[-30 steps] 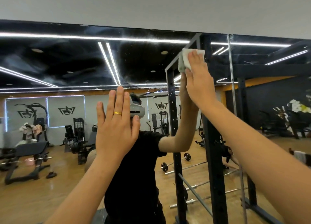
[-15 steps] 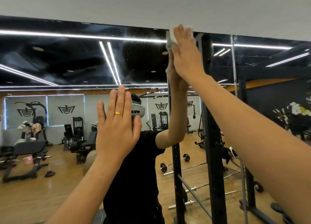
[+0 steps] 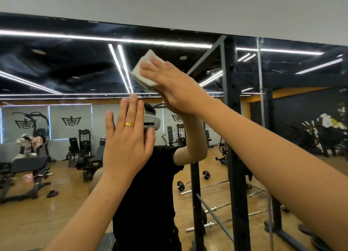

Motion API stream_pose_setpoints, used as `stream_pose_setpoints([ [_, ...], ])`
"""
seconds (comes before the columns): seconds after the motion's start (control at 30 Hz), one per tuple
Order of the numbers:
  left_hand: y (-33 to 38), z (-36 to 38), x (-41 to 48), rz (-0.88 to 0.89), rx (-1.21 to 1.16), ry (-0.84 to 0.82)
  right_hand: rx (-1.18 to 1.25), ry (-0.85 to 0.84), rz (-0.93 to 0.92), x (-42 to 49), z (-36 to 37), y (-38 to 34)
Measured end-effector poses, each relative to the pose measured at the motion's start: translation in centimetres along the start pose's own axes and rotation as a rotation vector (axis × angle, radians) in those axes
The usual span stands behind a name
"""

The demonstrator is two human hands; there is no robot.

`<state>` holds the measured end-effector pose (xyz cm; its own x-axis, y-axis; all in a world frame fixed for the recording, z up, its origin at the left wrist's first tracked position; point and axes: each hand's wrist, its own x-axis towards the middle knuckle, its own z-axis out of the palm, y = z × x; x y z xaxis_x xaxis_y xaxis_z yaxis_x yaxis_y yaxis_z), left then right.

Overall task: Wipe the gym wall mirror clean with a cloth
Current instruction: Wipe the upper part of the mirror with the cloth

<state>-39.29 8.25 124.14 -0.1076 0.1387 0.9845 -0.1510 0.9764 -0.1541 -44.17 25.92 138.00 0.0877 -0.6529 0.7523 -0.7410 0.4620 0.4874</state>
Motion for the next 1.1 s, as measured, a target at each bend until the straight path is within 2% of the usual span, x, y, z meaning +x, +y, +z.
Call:
stream_pose_setpoints([
  [0.17, 0.1, -0.2, -0.1, 0.011, -0.003, -0.010, 0.054, 0.062, 0.242, -4.6, -1.3, 1.4],
  [0.3, 0.1, -0.3, -0.1, 0.001, -0.028, -0.029, 0.069, 0.245, 0.535, -3.3, -3.3, 3.7],
  [0.43, 0.4, -0.3, -0.2, 0.004, -0.034, -0.037, 0.071, 0.296, 0.683, -1.8, -5.1, 6.3],
  [0.63, 0.4, -0.2, 0.0, 0.006, -0.021, -0.013, 0.092, 0.379, 0.779, -4.7, -2.9, 4.5],
  [0.73, 0.3, -0.1, -0.2, 0.007, -0.001, -0.004, 0.117, 0.382, 0.736, -8.3, -0.9, 3.1],
  [0.9, 0.6, -0.2, -0.1, 0.010, -0.004, -0.015, 0.019, 0.309, 0.759, -6.7, -4.7, 8.4],
  [1.0, 0.5, -0.2, -0.1, 0.009, 0.007, -0.015, 0.040, 0.349, 0.786, -5.1, -6.2, 10.2],
  [1.1, 0.2, -0.2, 0.0, 0.013, 0.000, -0.016, 0.105, 0.412, 0.818, -5.8, -4.5, 9.3],
])
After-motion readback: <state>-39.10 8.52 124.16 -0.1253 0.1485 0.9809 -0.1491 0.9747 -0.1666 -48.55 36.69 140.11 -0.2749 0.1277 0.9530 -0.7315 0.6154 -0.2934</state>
